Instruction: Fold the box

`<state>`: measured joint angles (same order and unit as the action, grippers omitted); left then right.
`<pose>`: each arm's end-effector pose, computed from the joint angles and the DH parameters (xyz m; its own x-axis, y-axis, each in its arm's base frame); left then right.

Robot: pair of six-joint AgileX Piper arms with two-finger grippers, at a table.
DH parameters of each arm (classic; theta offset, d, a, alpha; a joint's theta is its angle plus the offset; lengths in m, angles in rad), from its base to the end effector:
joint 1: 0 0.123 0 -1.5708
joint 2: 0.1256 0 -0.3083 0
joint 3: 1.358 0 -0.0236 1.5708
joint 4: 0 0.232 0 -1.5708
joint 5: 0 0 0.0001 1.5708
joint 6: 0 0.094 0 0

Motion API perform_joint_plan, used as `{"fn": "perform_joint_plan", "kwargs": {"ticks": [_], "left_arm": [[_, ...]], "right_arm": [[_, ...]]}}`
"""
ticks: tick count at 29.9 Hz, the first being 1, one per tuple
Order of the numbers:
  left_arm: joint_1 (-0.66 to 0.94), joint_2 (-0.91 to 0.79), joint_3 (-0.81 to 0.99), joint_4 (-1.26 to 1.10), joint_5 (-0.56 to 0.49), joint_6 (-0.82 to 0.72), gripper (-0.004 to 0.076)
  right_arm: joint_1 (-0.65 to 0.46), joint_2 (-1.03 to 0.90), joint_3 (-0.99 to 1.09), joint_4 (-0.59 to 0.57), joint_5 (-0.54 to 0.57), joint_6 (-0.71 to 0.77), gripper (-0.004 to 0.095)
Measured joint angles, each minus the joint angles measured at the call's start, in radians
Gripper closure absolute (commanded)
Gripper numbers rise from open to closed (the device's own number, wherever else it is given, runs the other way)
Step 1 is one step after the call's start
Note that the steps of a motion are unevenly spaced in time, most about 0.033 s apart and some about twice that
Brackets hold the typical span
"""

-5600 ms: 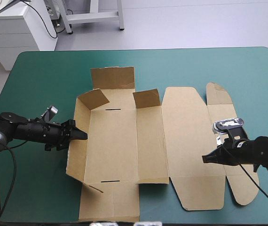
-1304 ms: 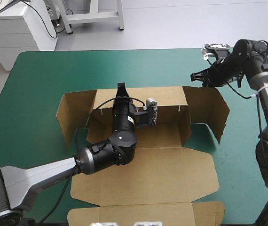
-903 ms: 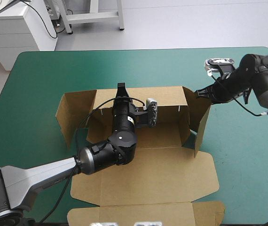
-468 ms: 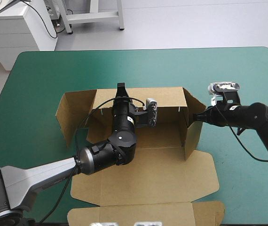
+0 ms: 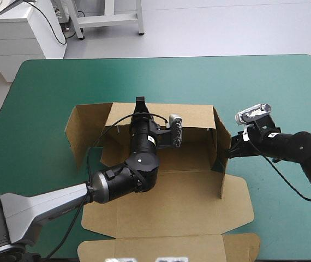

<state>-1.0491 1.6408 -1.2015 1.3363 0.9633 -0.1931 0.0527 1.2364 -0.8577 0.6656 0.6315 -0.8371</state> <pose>0.2295 -0.2486 0.3322 0.0023 0.9998 -0.0195 0.3761 0.0172 0.9264 0.2230 0.0461 0.3169 -0.6186 -0.2834 -0.7329 -0.4833 0.8726 0.0705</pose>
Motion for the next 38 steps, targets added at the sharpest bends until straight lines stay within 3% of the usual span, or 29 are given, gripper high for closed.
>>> {"fn": "perform_joint_plan", "kwargs": {"ticks": [7,12,13,15,17,18,24,28,38], "left_arm": [[-0.001,-0.001,0.0,-0.002,0.005,-0.004,0.0731],[-0.001,-0.001,0.0,-0.002,0.001,-0.004,0.0731],[-0.001,-0.001,0.0,-0.002,0.0,-0.004,0.0731],[-0.001,-0.001,0.0,-0.001,-0.003,-0.004,0.0731],[-0.001,-0.001,0.0,-0.001,-0.003,-0.004,0.0731],[-0.001,-0.001,0.0,-0.001,-0.004,-0.004,0.0731],[-0.001,-0.001,0.0,-0.001,-0.005,-0.004,0.0731],[-0.001,-0.001,0.0,-0.001,-0.006,-0.004,0.0731],[-0.001,-0.001,0.0,-0.001,-0.006,-0.005,0.0731]], "right_arm": [[0.0,-0.003,-0.007,-0.005,0.055,-0.015,0.0275],[-0.032,0.002,-0.048,-0.041,0.066,0.059,0.0311],[-0.044,0.004,-0.064,-0.047,0.066,0.08,0.0355],[-0.062,0.011,-0.096,-0.054,0.066,0.121,0.0565],[-0.069,0.013,-0.124,-0.053,0.068,0.15,0.0885],[-0.069,0.013,-0.139,-0.052,0.071,0.164,0.0915],[-0.07,0.015,-0.229,-0.023,0.074,0.274,0.0907],[-0.07,0.051,-0.345,-0.08,0.121,0.405,0.0907],[-0.07,0.405,-0.834,-0.25,0.537,0.622,0.0908]]}}
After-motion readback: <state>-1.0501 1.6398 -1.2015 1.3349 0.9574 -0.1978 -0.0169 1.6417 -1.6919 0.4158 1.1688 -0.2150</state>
